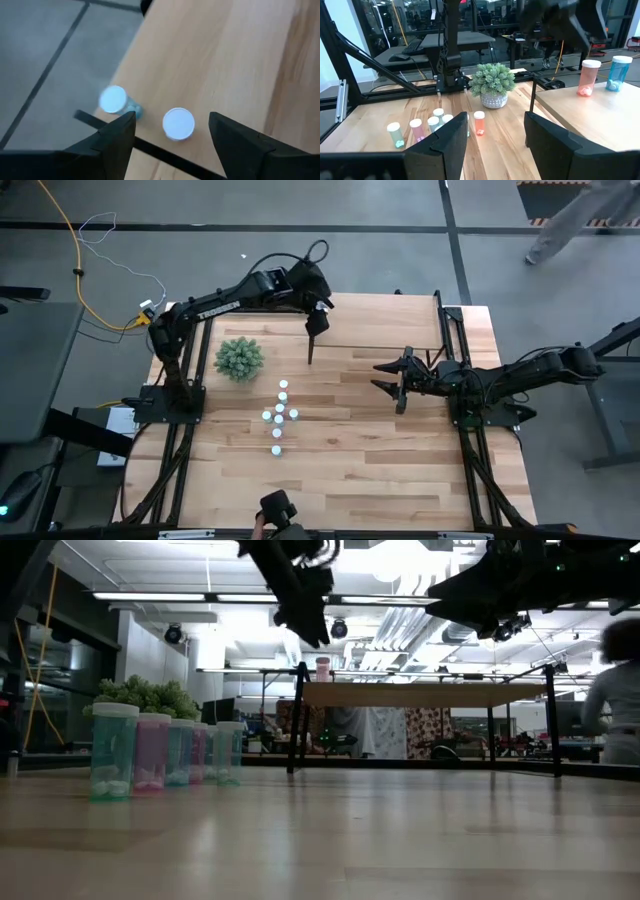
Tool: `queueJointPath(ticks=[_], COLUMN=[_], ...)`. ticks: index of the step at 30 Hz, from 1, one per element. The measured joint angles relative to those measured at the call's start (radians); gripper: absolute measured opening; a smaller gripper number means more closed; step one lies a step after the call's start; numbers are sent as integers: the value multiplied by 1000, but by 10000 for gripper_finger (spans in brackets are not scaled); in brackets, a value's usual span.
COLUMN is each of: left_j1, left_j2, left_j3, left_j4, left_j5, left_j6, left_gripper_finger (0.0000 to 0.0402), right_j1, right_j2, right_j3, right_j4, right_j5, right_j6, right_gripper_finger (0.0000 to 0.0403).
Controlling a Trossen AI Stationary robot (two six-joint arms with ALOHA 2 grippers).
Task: Pick and place medicine bottles onto shelf by color
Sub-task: Put the transparent green medicine bottle on the shelf
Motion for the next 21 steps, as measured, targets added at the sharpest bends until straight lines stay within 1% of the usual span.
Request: queueJointPath(ticks=[2,4,5,7,9,10,13,21], left_j1=[0,0,0,-5,-22,-36,-92,-255], left_j2=[-32,-66,-84,-116,-157,-182,-274,-611], left_j3=[0,1,1,-5,-50,-90,-265,-920], left_j4=[0,0,-4,-14,23,58,244,786], left_j5=[0,22,46,129,197,211,224,221], left_j6=[-14,-53,-79,-115,-126,-130,-137,-243], left_gripper_finger=[242,242,241,240,238,237,233,219], right_j1=[0,0,0,0,0,0,0,0], right_j2=[0,0,0,0,0,0,0,0], right_j3=[0,0,0,0,0,0,0,0], right_j4=[0,-1,0,-1,-1,-3,-16,-30], right_j5=[0,0,0,0,0,0,0,0], right_j6=[0,0,0,0,0,0,7,8], right_gripper_finger=[188,188,188,188,188,188,188,188])
